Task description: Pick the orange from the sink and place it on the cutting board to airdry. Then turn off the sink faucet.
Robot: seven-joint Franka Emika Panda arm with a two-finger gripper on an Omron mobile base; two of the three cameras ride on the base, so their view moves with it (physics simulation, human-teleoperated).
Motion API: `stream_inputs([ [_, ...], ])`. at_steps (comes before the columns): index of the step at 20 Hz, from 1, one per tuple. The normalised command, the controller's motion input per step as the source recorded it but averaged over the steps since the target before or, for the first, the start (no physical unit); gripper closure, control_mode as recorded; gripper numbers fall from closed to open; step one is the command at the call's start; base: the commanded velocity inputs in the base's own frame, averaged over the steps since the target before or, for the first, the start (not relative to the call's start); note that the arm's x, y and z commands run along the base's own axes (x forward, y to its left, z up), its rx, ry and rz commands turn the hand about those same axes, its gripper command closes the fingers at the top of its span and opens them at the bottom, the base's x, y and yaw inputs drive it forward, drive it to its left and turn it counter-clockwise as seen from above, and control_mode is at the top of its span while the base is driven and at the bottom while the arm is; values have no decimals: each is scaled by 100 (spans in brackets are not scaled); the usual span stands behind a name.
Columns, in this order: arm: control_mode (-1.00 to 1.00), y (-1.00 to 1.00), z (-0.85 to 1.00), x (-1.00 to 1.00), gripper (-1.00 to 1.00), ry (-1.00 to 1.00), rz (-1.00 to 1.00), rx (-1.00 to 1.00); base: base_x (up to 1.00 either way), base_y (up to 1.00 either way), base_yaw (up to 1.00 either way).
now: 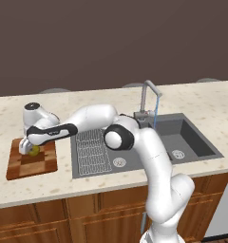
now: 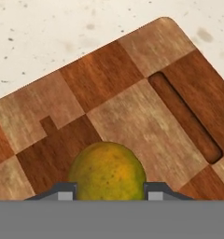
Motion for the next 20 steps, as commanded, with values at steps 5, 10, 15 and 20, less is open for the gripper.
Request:
stream_inputs([
  [5, -100, 1, -2, 0, 100, 0, 0, 0, 0, 0, 0],
  [10, -100, 0, 0, 0, 100, 0, 0, 0, 0, 0, 0],
  [15, -100, 0, 0, 0, -100, 0, 0, 0, 0, 0, 0],
  [20, -100, 0, 0, 0, -100, 0, 0, 0, 0, 0, 0],
])
